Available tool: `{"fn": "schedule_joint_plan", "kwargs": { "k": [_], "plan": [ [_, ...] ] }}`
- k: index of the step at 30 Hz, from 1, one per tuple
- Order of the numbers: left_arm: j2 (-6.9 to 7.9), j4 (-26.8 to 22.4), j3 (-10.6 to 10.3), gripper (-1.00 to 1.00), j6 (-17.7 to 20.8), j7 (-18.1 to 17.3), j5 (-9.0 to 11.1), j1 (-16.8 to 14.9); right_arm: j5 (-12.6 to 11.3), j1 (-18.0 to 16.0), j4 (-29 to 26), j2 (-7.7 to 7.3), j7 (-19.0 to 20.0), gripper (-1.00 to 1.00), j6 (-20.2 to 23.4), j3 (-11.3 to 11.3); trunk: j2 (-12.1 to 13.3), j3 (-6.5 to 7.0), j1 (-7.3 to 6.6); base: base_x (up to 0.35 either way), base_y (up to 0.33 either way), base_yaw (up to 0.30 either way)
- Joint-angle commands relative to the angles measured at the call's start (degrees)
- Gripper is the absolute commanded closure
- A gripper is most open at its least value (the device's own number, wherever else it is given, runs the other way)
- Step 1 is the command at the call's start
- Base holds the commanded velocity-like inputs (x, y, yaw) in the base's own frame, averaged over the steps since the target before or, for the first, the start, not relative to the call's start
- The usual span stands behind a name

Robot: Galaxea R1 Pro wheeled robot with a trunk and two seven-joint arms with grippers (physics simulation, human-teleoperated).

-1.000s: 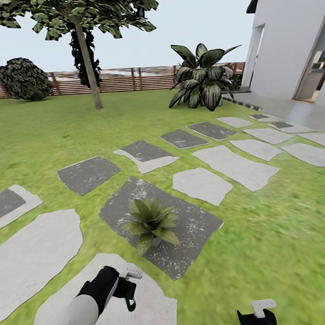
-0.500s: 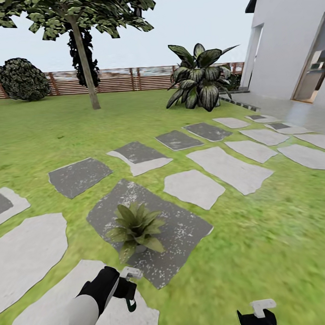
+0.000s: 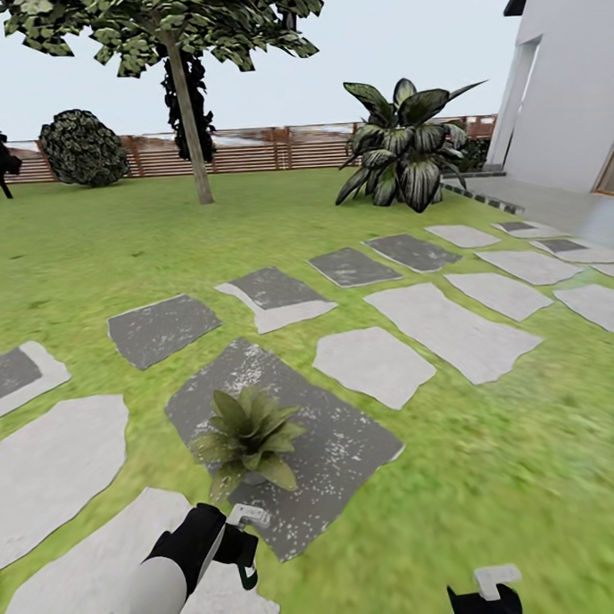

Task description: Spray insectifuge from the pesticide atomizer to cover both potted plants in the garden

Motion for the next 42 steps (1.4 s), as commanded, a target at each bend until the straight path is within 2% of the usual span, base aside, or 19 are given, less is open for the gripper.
{"fn": "schedule_joint_plan", "kwargs": {
  "k": [1, 8, 14, 16, 19, 21, 23, 27, 30, 33, 36, 42],
  "plan": [
    [-0.06, -0.1, 0.4, 1.00, 0.3, -0.3, -0.6, 0.0, 0.4, 0.0, 0.0, -0.02, 0.0, -1.00, -0.2, -0.2, 0.0, -0.05, 0.00, 0.117, -0.275, 0.276],
    [-0.05, -0.3, 0.4, 1.00, 0.3, -0.3, -0.7, 0.0, 0.4, 0.0, 0.0, -0.02, 0.0, -1.00, -0.1, -0.2, 0.0, -0.05, 0.00, 0.110, -0.226, 0.261],
    [0.08, -0.4, 0.3, 1.00, 0.9, -0.6, -0.7, 0.0, 0.4, 0.0, 0.0, 0.01, 0.0, -1.00, -0.1, -0.1, 0.0, -0.05, 0.00, 0.015, -0.018, 0.038],
    [0.17, -0.5, 0.1, 1.00, 2.4, -0.7, -0.7, -0.3, 0.4, 0.0, 0.0, -0.01, 0.0, -1.00, -0.1, -0.1, 0.0, -0.05, 0.00, 0.001, -0.001, 0.002],
    [0.10, -0.6, 0.0, 1.00, 8.4, -0.8, -0.7, -1.0, 0.4, 0.0, 0.0, 0.01, 0.0, -1.00, -0.1, -0.1, 0.0, -0.05, 0.00, 0.000, 0.000, 0.000],
    [-0.01, -0.6, 0.1, 1.00, 10.2, -0.9, -0.7, -1.5, 0.4, 0.0, 0.0, 0.00, 0.0, -1.00, -0.1, -0.1, 0.0, -0.05, 0.00, 0.000, 0.000, 0.000],
    [0.10, -0.7, 0.1, 1.00, 10.5, -1.1, -0.7, -1.9, 0.4, 0.0, 0.0, 0.00, 0.0, -1.00, -0.1, -0.1, 0.0, -0.05, 0.00, 0.000, 0.000, 0.000],
    [0.11, -0.7, 0.1, 1.00, 10.7, -4.8, -0.7, -3.5, 0.5, 0.0, 0.0, 0.00, 0.1, -1.00, 0.0, -0.1, 0.0, -0.05, 0.00, 0.000, 0.000, 0.000],
    [0.04, -0.8, 0.1, 1.00, 10.7, -5.4, -0.7, -4.2, 0.5, 0.0, 0.0, -0.01, 0.1, -1.00, 0.0, -0.1, 0.0, -0.05, 0.00, 0.000, 0.000, 0.000],
    [-0.01, -3.8, 0.1, 1.00, 12.7, -5.7, -0.7, -4.9, 0.6, 0.0, 0.0, -0.02, 0.2, -1.00, 0.0, -0.1, 0.0, -0.05, 0.00, 0.000, 0.000, 0.000],
    [-0.17, -8.2, 0.1, 1.00, 16.8, -5.8, -0.6, -4.6, 0.6, 0.0, 0.0, -0.02, 0.2, -1.00, 0.0, -0.1, 0.0, -0.05, 0.00, 0.000, 0.000, 0.000],
    [-0.17, -9.5, 0.0, 1.00, 17.3, -5.8, -0.6, -4.2, 0.5, 0.0, 0.0, 0.07, 0.2, -1.00, 0.0, -0.1, 0.0, -0.05, 0.00, 0.000, 0.000, 0.026]
  ]
}}
